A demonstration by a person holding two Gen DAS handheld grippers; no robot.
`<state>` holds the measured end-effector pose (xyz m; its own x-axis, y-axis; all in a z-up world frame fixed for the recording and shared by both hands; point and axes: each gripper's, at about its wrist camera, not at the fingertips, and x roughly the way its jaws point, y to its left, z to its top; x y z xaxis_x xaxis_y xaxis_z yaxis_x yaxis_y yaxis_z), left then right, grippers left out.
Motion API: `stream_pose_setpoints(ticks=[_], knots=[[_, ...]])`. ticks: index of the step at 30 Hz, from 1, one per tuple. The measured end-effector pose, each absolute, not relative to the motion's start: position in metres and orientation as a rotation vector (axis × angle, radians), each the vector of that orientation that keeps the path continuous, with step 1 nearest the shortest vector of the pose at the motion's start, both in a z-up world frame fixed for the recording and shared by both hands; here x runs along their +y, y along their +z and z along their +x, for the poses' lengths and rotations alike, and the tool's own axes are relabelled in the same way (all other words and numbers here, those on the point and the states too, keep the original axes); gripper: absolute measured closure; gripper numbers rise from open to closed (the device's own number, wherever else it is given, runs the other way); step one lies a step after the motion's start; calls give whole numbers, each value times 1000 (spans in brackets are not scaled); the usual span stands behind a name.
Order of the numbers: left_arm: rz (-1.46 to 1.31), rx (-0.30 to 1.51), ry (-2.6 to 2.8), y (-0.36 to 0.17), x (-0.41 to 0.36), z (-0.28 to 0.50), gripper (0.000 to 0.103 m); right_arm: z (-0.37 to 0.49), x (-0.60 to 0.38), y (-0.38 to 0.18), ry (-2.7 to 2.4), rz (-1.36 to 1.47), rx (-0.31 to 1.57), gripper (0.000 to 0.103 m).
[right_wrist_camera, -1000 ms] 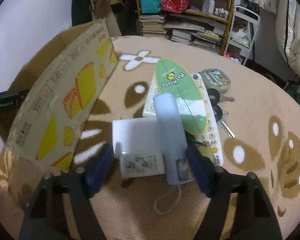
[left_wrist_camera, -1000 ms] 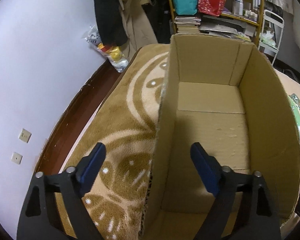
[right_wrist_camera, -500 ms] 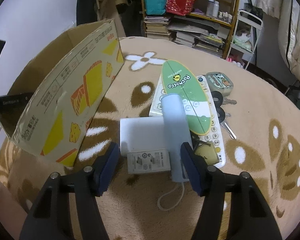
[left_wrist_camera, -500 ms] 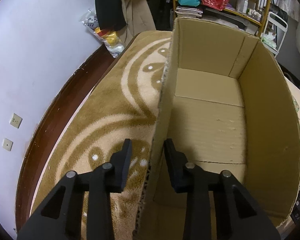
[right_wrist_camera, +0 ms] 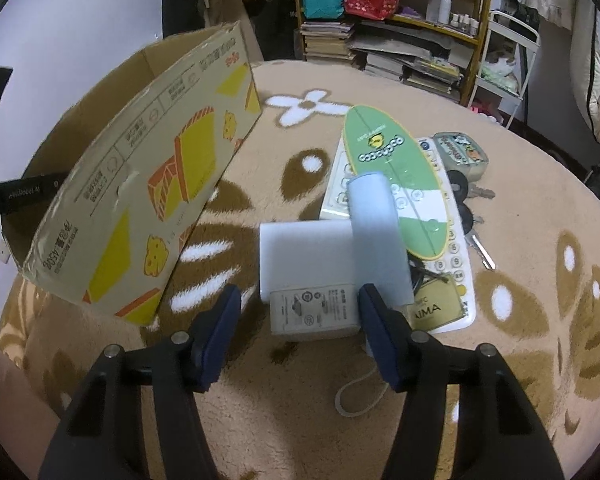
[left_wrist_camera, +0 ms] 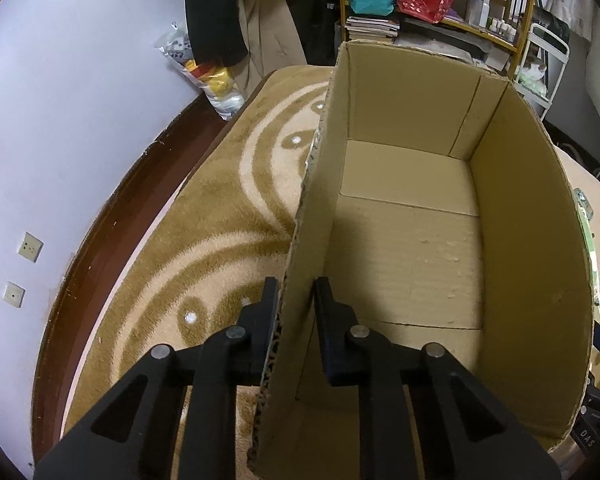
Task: Organize rigid objects
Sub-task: 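Grasp the small white power adapter with the right gripper and lift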
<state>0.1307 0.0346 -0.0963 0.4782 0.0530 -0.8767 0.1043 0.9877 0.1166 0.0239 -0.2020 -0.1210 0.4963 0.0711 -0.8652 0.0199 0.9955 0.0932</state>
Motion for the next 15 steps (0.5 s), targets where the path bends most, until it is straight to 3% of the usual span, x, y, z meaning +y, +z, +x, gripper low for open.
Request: stream_pose_setpoints(ticks=[3, 6, 15], knots=[[166, 1071, -31, -96, 34, 131, 86, 26, -200, -127, 19, 96, 1067, 40], [169, 1071, -29, -96, 34, 131, 86, 29, -201, -131, -11, 79, 1081, 54], [184, 1071, -19, -95, 31, 129, 86, 24, -193, -107, -17, 41, 1016, 55]])
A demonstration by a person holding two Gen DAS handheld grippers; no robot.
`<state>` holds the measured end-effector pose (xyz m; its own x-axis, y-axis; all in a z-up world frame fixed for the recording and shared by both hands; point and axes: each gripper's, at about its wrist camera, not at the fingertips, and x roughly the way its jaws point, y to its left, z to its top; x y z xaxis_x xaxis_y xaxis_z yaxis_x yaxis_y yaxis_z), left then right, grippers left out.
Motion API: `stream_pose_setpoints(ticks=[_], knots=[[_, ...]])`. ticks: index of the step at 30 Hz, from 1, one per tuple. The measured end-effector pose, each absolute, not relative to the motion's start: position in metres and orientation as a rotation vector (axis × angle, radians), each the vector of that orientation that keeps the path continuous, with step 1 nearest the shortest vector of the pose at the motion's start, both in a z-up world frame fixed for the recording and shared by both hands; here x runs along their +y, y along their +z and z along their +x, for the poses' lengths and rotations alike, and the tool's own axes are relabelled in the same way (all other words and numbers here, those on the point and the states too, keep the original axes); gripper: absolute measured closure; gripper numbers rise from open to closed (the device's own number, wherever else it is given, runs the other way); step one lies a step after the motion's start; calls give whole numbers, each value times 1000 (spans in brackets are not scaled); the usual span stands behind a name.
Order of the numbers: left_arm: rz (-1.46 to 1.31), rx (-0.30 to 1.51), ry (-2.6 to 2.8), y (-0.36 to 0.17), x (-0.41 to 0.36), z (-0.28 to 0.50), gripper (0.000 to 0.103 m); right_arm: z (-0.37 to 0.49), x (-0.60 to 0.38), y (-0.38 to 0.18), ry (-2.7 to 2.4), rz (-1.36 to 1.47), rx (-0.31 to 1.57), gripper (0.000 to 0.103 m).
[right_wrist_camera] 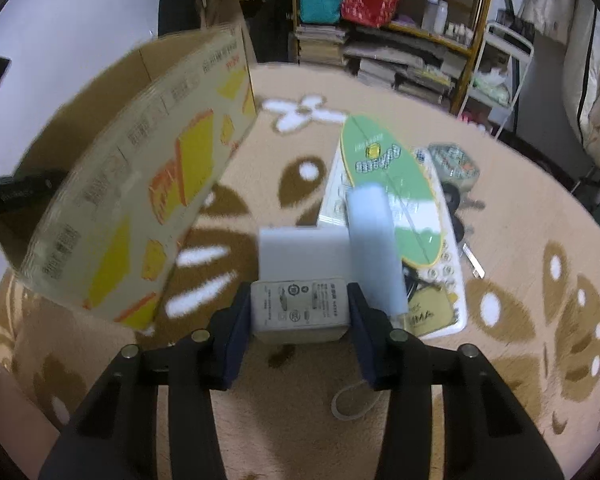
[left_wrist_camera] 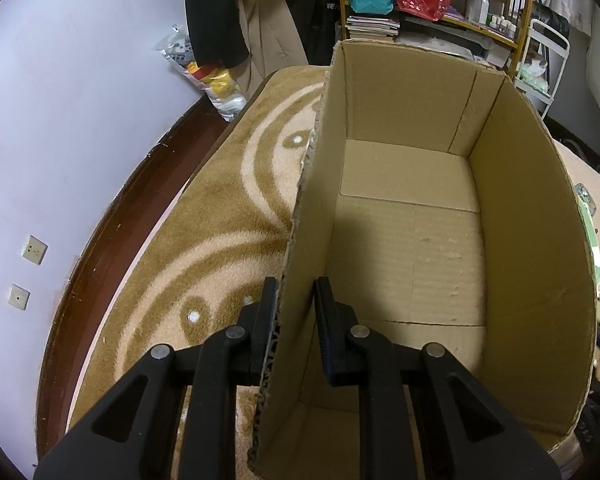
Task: Organize rigid objects
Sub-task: 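Grasp the small white power adapter with the right gripper and lift, then carry the adapter over the box and open the right gripper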
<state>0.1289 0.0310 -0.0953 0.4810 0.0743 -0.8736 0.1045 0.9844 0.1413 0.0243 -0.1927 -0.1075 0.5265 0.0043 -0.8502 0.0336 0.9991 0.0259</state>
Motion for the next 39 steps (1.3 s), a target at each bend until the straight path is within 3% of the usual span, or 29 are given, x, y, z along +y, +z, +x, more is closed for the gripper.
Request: stream_pose_setpoints(ticks=[20, 39], knots=[[209, 1070, -1, -97, 25, 128, 84, 53, -145, -7, 148, 126, 713, 55], [179, 1069, 14, -97, 26, 127, 85, 98, -115, -26, 232, 106, 811, 55]])
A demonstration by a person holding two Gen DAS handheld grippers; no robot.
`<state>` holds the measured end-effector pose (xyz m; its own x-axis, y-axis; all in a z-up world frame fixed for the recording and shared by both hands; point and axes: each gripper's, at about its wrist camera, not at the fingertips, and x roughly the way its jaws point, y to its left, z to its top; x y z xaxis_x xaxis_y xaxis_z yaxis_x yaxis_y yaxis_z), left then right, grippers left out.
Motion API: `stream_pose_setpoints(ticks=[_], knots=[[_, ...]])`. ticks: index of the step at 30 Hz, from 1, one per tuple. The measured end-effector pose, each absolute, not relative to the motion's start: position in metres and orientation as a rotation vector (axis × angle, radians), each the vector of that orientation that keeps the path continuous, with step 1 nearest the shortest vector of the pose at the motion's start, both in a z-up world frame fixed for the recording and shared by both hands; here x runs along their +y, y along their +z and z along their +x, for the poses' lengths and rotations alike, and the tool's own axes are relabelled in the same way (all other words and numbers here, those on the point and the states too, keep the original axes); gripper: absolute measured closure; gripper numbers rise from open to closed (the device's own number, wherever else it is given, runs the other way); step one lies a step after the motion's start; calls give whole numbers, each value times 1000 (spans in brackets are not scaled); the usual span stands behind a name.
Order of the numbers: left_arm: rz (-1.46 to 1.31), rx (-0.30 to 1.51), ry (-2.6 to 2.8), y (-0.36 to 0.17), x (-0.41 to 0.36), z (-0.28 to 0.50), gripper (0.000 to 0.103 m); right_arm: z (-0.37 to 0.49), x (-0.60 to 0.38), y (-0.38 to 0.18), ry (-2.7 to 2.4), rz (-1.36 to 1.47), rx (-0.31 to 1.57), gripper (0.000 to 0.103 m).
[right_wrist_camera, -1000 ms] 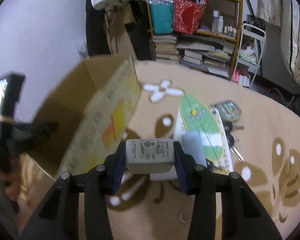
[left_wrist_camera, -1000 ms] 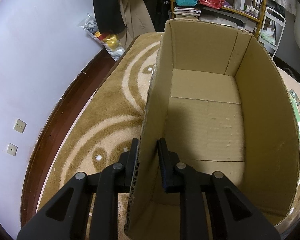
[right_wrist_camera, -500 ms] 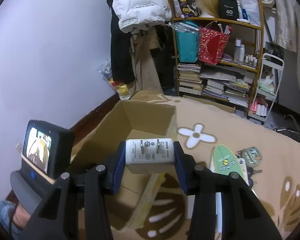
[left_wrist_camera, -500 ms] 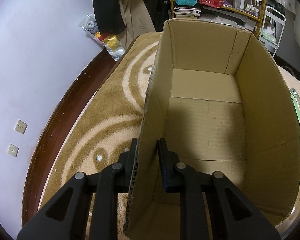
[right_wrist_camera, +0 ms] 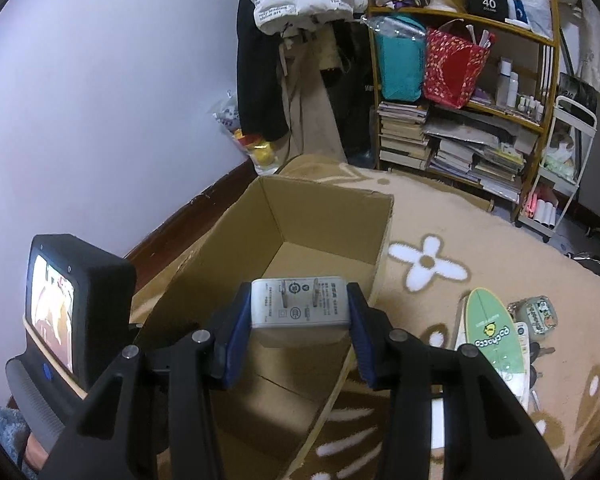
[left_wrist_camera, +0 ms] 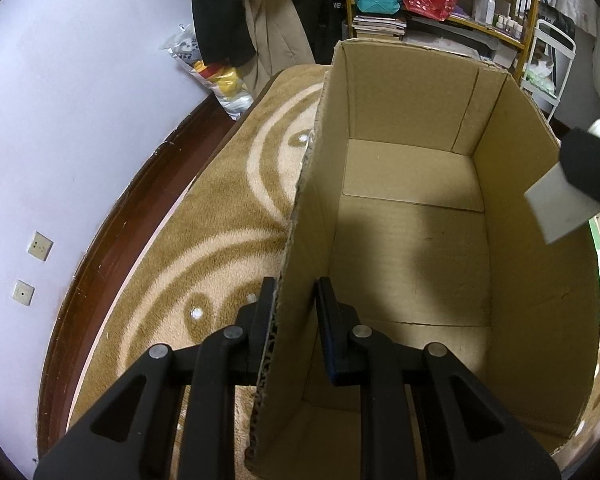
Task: Organize rigid objects
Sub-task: 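Carry the adapter over the box and open the right gripper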
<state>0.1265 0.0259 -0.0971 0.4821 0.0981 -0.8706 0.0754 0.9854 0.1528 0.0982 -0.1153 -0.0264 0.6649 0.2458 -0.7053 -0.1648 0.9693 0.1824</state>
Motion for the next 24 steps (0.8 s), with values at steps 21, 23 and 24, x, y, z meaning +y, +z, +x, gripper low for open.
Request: stream_pose_setpoints(ticks=[21, 23, 24], knots=[[165, 1048, 15, -95, 29, 123, 85, 81, -173, -15, 40, 145, 764, 0], [161, 1050, 15, -95, 30, 122, 85, 78, -184, -20, 11, 151, 773, 0], [161, 1051, 15, -95, 30, 122, 85, 77, -191, -24, -17, 147, 776, 0]])
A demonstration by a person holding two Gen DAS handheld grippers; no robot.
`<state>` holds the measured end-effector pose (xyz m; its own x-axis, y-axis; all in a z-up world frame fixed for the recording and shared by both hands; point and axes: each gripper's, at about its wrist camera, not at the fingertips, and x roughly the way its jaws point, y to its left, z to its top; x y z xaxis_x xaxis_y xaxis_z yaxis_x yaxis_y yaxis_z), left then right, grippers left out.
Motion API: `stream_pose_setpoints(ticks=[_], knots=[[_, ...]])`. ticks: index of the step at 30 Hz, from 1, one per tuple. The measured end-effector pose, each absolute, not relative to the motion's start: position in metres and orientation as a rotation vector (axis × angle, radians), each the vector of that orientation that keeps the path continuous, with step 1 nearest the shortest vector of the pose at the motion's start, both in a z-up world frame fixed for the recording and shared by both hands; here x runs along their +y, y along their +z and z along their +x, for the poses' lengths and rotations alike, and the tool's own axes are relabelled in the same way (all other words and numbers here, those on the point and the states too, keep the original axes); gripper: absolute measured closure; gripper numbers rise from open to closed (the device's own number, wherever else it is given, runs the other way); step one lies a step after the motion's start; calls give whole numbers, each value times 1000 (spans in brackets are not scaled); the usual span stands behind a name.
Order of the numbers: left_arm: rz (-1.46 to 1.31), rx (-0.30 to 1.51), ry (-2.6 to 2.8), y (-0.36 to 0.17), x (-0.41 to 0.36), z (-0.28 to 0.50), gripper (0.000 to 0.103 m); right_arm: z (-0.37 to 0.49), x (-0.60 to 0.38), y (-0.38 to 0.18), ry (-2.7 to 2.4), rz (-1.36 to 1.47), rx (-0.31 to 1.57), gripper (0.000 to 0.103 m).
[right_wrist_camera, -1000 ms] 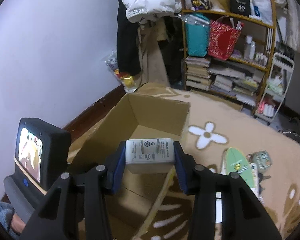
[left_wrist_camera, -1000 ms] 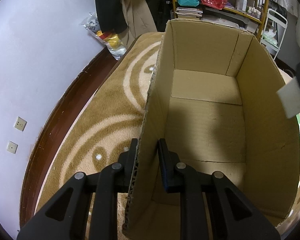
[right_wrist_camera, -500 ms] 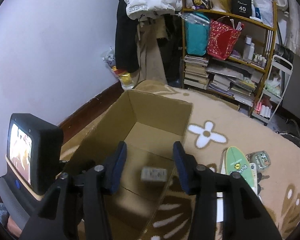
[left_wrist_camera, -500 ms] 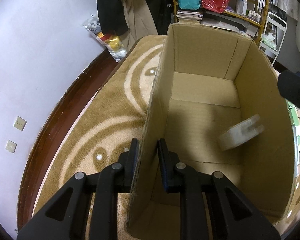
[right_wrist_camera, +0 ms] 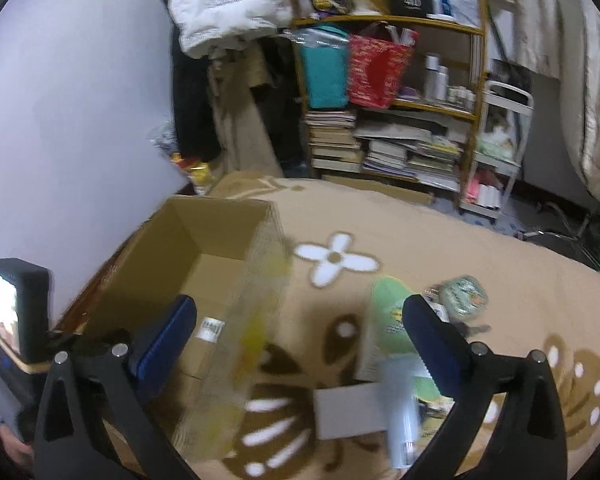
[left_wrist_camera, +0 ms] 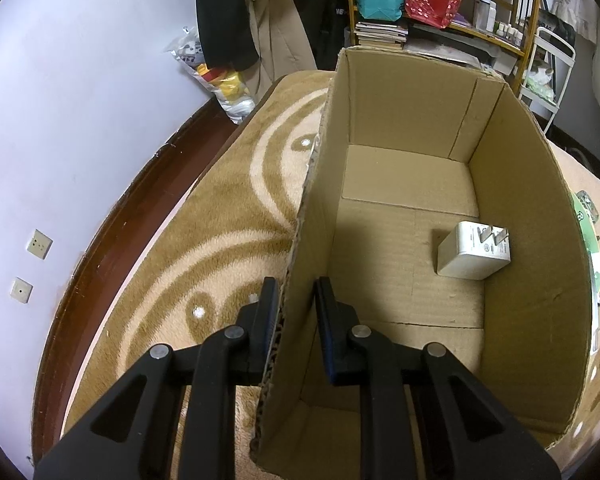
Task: Organize rigid objects
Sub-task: 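Carry the adapter over the box and open the right gripper, then return the right gripper to the items and grasp the white rectangular charger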
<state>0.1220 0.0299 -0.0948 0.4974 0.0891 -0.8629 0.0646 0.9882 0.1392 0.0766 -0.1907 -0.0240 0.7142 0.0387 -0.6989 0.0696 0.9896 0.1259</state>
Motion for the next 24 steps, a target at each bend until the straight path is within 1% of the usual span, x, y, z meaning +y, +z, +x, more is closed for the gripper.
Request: stream_pose_setpoints(ticks=[7, 24], knots=[[159, 1051, 20, -95, 30, 122, 85, 66, -209, -54, -7, 148, 832, 0], [171, 1045, 25, -94, 29, 120, 84, 56, -197, -115, 98, 144, 983, 1]])
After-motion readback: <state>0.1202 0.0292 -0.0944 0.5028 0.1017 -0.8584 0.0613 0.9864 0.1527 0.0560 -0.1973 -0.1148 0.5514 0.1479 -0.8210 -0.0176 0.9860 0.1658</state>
